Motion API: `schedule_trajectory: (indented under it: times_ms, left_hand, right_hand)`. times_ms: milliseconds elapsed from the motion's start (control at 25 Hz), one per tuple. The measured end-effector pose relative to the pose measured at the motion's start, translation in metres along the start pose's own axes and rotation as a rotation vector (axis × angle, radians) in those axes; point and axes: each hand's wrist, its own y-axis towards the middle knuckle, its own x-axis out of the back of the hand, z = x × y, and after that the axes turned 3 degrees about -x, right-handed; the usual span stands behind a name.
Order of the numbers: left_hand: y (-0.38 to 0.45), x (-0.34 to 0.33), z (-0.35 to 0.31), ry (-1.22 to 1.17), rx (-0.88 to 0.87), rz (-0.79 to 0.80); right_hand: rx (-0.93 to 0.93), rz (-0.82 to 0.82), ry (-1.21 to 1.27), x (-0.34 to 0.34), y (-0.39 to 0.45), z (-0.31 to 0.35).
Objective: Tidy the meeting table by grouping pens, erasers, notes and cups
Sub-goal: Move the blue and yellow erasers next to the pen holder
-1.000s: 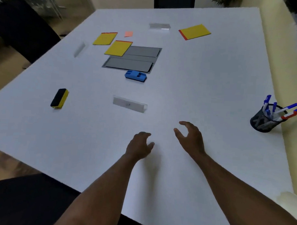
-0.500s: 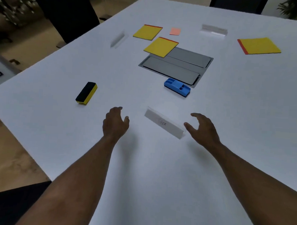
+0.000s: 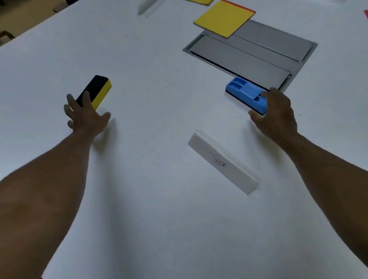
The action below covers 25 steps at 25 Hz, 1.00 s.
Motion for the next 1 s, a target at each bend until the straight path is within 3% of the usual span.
schedule_trajectory:
  times_ms: [240,520,800,920,1000]
  left_hand:
    - [0.042,-0.002,0.022,-0.042,0.056,-0.052]
    - [0.032,-0.001,0.032,-0.139,0.097,-0.14]
    - [-0.036,0.032,0.017,-0.598,0.208,-0.277]
    - [-0.078,0.065,-0.006,-0.874,0.197,-0.368]
    - [-0.11,0.085,-0.026,-1.107,0.162,-0.347]
  right_hand:
    - [-0.043,-0.025,-0.016,-0.027,0.028,-0.006]
    - [-0.171,0.0,0.031,-0.013,0.022,-0.002]
    - [-0.353,-0.062,0.227,0.04,-0.069,-0.004]
    - [-0.396,-0.13,0.35,0.076,-0.13,0.004]
    - [-0.418,-0.186,0.385,0.103,-0.173,0.008]
